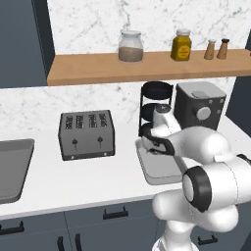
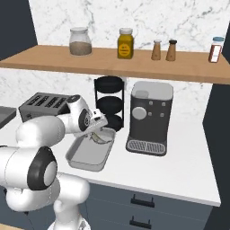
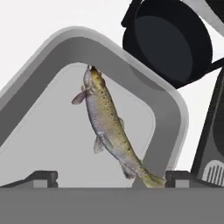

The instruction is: Place one mushroom and one fish in each tupperware on the nearby counter, to pack two identical lunches.

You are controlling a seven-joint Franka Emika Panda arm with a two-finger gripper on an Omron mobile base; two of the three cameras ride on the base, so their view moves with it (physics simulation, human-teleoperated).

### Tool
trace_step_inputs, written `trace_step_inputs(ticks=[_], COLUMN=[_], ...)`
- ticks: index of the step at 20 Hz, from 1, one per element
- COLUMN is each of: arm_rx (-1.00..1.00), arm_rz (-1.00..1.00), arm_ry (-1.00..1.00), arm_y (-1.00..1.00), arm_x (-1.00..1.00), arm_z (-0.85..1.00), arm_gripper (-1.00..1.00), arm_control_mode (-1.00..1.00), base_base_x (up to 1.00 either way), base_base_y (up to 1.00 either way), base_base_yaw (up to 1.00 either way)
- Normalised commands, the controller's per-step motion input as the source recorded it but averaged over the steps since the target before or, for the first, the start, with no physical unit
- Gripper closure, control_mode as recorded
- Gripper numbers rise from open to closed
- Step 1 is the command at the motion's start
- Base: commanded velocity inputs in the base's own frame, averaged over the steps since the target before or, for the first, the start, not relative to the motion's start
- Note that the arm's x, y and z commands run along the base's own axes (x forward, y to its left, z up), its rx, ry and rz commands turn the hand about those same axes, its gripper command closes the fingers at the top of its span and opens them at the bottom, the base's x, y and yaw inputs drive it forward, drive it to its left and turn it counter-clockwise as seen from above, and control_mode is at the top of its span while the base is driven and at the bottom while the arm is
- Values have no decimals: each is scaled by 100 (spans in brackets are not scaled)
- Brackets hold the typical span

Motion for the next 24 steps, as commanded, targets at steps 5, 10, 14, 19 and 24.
trace_step_inputs(ticks=[5,10,14,19,24], arm_rx=[-5,-18,0,0,0], arm_rz=[-16,-22,0,0,0], arm_ry=[31,14,0,0,0], arm_y=[-40,-24,0,0,0], arm_x=[-92,-92,0,0,0], arm_z=[96,22,0,0,0], arm_gripper=[-100,-100,-100,-100,-100], arm_control_mode=[-100,-100,100,100,100], base_base_x=[0,0,-100,-100,-76], base_base_y=[0,0,-100,-100,-100], base_base_yaw=[0,0,-1,0,-7])
